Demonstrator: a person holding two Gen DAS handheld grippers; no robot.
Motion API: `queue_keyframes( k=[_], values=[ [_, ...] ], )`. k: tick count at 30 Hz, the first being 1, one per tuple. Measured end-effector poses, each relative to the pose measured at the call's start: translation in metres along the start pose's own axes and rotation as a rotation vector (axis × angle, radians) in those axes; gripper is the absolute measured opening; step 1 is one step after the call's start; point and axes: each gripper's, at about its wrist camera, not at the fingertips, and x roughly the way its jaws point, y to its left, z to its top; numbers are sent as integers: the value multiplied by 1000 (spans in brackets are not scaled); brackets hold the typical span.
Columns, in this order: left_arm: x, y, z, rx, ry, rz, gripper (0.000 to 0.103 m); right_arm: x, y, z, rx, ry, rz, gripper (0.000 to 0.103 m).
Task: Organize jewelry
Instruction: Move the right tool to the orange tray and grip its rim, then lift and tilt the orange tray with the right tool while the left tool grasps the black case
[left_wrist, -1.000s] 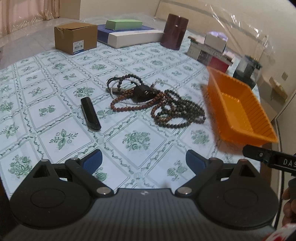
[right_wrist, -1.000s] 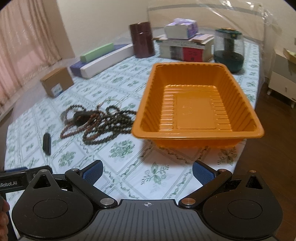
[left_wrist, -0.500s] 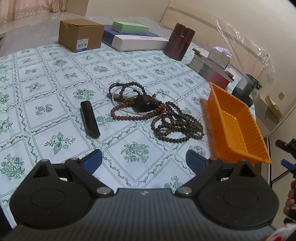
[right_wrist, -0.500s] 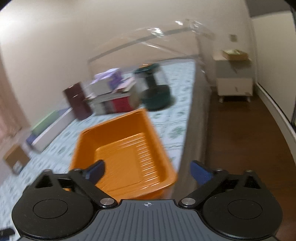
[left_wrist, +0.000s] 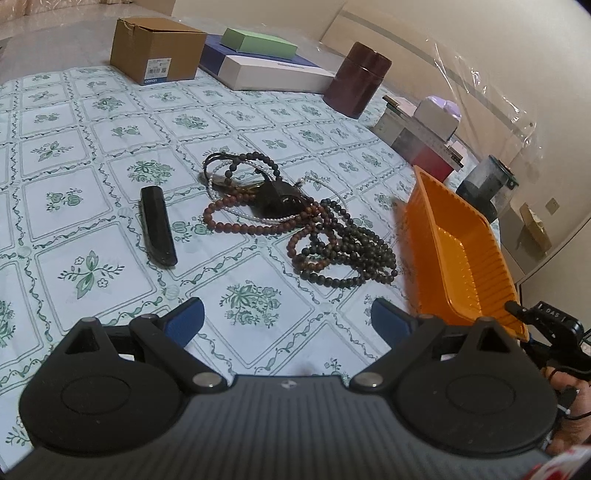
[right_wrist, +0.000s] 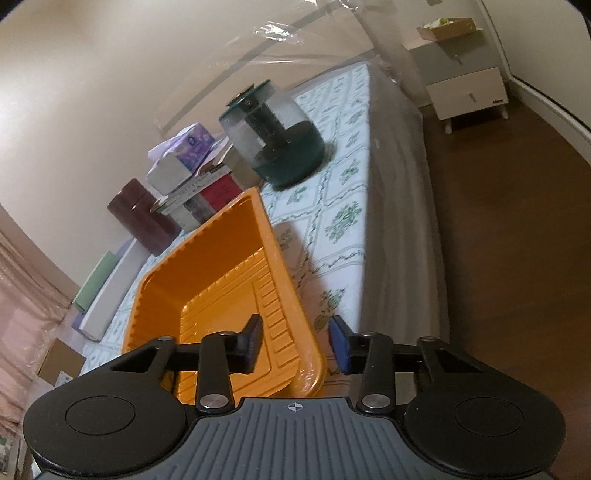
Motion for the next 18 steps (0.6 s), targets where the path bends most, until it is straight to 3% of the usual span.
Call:
queue_keyframes(
  k=[6, 12, 18],
  values=[
    [4, -4, 1, 16, 0, -2, 96, 8, -1, -3, 21, 7, 4, 21],
    [6, -6, 0, 19, 5, -6, 96, 12, -2, -2, 46, 18, -5, 13],
    [4, -2, 2, 17, -9, 2, 96, 5, 16, 1, -56, -3, -39, 9]
  ],
)
